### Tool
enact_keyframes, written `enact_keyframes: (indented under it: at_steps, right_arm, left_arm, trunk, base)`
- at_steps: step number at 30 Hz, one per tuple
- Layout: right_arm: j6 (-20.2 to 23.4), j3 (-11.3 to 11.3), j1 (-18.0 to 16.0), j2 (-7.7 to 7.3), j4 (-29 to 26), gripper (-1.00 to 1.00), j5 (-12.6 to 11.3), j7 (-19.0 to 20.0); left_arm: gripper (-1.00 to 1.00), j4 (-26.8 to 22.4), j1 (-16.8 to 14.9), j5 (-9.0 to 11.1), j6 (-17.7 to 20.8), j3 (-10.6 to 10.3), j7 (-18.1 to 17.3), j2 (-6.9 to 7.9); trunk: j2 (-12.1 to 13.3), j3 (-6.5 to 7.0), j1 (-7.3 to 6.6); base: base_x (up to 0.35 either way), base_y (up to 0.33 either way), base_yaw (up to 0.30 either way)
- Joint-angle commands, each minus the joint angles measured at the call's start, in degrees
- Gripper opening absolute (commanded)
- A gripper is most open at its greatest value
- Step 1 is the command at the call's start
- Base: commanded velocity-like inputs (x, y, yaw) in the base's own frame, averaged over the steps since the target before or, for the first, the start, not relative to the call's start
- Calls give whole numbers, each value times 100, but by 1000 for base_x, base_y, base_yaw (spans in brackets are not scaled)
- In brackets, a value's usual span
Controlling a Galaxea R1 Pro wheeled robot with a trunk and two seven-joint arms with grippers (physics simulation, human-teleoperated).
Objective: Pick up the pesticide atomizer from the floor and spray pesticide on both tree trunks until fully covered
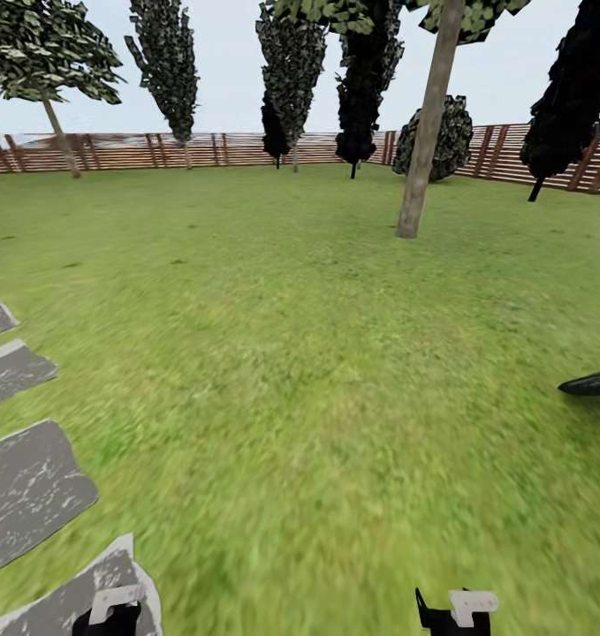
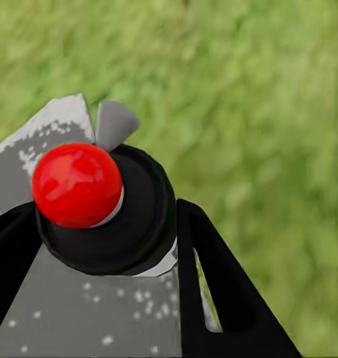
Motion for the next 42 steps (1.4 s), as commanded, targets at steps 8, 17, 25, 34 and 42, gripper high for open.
enact_keyframes:
  at_steps: [8, 17, 25, 34, 42]
  right_arm:
    - [-17, 0, -6, 0, 5, 100, 3, -5]
    - [-17, -4, -5, 0, 5, 100, -2, -5]
    - [-17, -9, -5, -8, 5, 100, 4, -13]
    - [-17, -2, -5, 18, 6, 100, -9, -6]
    - [-17, -8, -5, 67, 16, 100, -9, -3]
  left_arm:
    - [-100, 4, -1, 55, -10, 25, -54, -1]
    - [-100, 3, -1, 55, -10, 25, -53, -1]
    - [-100, 2, -1, 55, -10, 25, -54, -1]
    - [-100, -1, -1, 49, -13, 25, -54, 3]
    - [-100, -73, 150, 62, -52, 167, -54, 11]
  trunk:
    - [-2, -5, 3]
    - [-2, -5, 3]
    - [-2, -5, 3]
    - [-2, -5, 3]
    - [-2, -5, 3]
  base:
    - [339, 0, -264]
    - [339, 0, -114]
    - [339, 0, -2]
    - [339, 0, 0]
    - [339, 0, 0]
